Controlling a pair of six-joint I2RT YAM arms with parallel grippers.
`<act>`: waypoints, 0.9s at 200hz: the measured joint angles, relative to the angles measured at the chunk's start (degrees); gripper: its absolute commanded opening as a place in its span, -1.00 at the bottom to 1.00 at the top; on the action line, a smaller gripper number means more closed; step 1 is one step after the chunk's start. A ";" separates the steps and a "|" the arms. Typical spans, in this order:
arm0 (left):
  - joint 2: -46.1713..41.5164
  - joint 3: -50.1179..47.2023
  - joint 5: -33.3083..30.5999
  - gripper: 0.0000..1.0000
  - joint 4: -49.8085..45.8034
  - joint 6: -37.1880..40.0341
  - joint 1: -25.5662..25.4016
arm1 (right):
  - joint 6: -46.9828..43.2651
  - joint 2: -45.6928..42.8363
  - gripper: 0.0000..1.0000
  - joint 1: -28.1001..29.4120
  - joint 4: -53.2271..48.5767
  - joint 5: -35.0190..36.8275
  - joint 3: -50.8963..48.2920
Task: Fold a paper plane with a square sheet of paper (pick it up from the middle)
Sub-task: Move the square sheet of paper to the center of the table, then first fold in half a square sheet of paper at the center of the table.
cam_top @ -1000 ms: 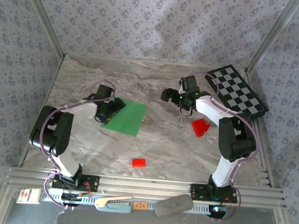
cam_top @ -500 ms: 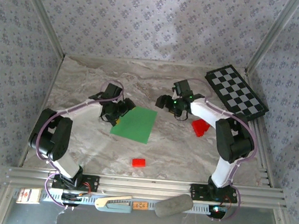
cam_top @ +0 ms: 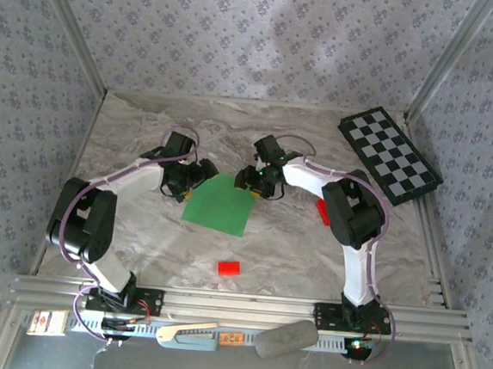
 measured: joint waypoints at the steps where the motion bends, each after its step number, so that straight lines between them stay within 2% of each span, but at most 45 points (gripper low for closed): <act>1: 0.02 0.00 0.00 0.93 0.00 0.00 0.02 | 0.00 0.09 0.17 0.02 -0.09 0.04 0.09; 34: 1.29 1.20 0.20 0.93 -1.20 1.75 0.02 | -1.92 2.29 0.19 0.02 -4.50 1.92 4.35; 68: 3.50 5.07 0.11 1.00 -4.13 5.25 -0.11 | -9.11 4.55 0.16 -0.35 -9.70 5.92 8.96; 84: 5.33 7.65 -0.11 1.00 -5.95 7.48 -0.76 | -12.81 5.31 0.17 -1.16 -10.56 5.75 10.32; 104: 8.04 11.32 -0.85 1.00 -8.81 10.12 -2.16 | -15.45 5.20 0.28 -2.40 -10.27 3.10 10.27; 140: 13.40 19.39 -3.15 1.00 -14.38 15.19 -5.86 | -13.86 -0.24 0.52 -5.25 -4.39 -1.01 2.75; 180: 20.52 28.98 -6.78 1.00 -21.92 19.78 -10.19 | -8.76 -10.43 0.70 -11.06 2.14 -0.92 -7.19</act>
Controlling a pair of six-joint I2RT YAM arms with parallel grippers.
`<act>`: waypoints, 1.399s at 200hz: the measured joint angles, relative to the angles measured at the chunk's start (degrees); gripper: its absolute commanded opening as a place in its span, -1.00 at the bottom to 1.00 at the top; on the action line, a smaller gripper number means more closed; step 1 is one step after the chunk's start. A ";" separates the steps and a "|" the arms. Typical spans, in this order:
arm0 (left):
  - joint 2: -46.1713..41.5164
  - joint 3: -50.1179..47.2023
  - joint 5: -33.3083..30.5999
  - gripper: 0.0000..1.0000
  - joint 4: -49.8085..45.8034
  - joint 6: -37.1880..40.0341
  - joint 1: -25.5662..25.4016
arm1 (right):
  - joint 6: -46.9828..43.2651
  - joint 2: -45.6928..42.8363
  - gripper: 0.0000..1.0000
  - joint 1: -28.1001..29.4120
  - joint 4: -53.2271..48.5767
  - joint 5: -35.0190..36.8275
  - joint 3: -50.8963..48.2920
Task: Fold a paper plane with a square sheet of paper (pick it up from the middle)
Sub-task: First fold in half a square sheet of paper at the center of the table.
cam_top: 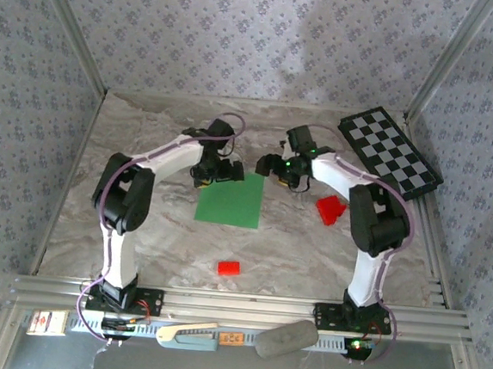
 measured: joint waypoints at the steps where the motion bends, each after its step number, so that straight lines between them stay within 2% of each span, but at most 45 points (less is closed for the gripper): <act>1: 0.28 0.33 -0.11 1.00 -0.24 0.09 -0.20 | 0.02 -0.13 0.71 -0.09 0.11 0.00 -0.13; 42: 5.62 6.80 -3.85 0.96 -6.16 2.14 -4.33 | 3.80 -3.80 0.74 -4.66 4.37 1.40 -6.78; 96: 10.01 11.13 -5.27 0.89 -10.32 4.35 -5.68 | 5.70 -3.80 0.73 -5.07 5.29 2.29 -8.98; 280: 12.74 11.41 -6.51 0.66 -11.85 4.39 -6.69 | 7.13 -3.78 0.72 -5.07 5.88 2.32 -8.98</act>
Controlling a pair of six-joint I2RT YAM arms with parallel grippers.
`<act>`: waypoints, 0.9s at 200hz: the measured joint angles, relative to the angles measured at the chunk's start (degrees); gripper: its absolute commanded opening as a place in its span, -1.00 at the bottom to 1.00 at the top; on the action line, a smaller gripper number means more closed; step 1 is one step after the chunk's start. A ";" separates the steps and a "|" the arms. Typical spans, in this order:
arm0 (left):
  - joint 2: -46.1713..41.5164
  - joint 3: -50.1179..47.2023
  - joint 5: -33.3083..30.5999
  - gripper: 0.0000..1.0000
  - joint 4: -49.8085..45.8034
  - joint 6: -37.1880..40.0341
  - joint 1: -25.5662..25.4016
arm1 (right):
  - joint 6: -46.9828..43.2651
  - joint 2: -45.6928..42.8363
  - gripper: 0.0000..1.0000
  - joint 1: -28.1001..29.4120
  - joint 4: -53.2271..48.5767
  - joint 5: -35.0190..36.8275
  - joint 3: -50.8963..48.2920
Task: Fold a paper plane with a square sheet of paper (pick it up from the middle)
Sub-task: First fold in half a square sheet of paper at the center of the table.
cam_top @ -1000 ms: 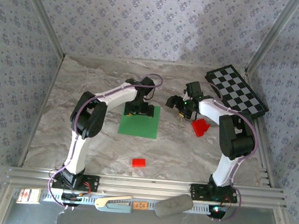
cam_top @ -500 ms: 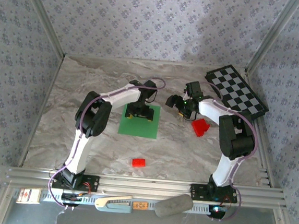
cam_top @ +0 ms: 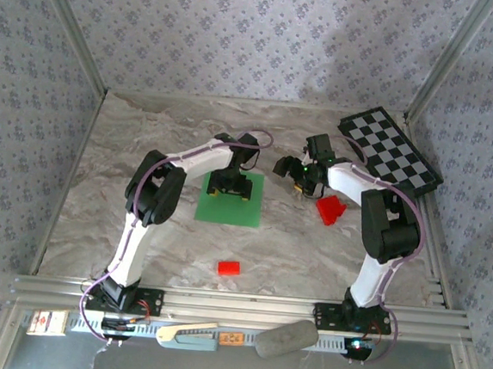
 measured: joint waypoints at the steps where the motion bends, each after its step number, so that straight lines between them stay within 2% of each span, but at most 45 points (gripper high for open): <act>1: 0.00 0.00 -0.02 0.66 0.00 0.00 0.00 | 0.00 0.00 0.72 0.00 0.00 0.02 0.00; 44: 0.00 0.00 -0.31 0.63 0.11 0.00 -0.04 | 0.02 0.00 0.71 0.00 0.00 0.26 0.00; 67: -0.02 0.00 -0.31 0.55 0.24 -0.11 -0.07 | 0.04 0.00 0.71 0.00 0.00 0.42 0.00; 85: -0.15 -0.11 -0.33 0.37 0.50 -0.48 -0.11 | 0.20 0.00 0.71 0.00 0.02 0.42 -0.02; 114: -2.08 -2.43 0.04 -0.09 2.64 -1.20 -0.09 | 0.26 -0.02 0.73 -0.07 0.63 0.39 -0.37; 127: -3.85 -3.82 1.95 -0.25 3.98 -1.07 0.17 | 0.31 -0.44 0.73 -0.13 1.64 0.35 -1.18; 147: -8.59 -6.69 6.56 -0.40 7.74 -1.42 0.90 | 0.44 -2.12 0.73 -0.61 3.19 -0.37 -2.71; 180: -17.33 -12.52 16.50 -0.45 17.88 -3.76 3.06 | 0.81 -5.64 0.68 -1.70 8.48 -3.61 -5.33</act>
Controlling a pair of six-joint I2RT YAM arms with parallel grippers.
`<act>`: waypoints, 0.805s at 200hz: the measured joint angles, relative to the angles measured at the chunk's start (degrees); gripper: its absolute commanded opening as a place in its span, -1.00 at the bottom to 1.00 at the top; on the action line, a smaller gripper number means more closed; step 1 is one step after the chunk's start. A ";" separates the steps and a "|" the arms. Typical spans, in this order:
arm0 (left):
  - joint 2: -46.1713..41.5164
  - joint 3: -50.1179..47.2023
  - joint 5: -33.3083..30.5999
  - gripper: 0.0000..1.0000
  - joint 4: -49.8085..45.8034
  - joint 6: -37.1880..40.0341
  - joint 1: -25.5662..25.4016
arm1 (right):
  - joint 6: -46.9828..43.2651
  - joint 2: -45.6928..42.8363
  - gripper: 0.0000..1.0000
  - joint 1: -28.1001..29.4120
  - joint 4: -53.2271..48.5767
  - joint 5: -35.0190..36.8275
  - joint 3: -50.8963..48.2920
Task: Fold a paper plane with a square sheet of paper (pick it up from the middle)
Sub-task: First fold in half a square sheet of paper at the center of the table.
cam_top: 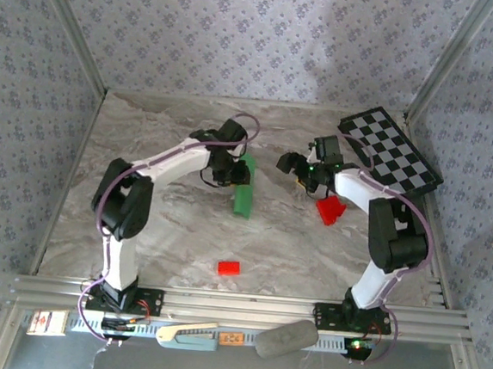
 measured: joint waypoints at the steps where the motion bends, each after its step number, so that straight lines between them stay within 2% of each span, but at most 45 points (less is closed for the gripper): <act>1: -0.31 -0.35 0.61 -0.45 0.61 -0.24 0.15 | 0.09 -0.15 0.67 -0.04 0.31 -0.24 -0.13; 42: -2.32 -8.57 10.56 -0.46 15.41 -5.88 3.80 | 1.53 -1.05 0.51 0.31 6.34 -5.53 -2.10; 72: 0.04 -11.96 13.29 -0.47 21.29 -8.35 5.22 | 2.29 0.70 0.13 3.08 9.16 -8.63 -2.45; 107: 3.15 -13.33 13.73 -0.47 23.06 -8.50 6.14 | 2.49 4.68 -0.21 6.69 10.29 -11.23 -2.47; 161: 4.68 -13.49 13.70 -0.50 21.75 -4.59 7.41 | 0.42 10.99 -0.40 9.35 5.53 -11.23 1.77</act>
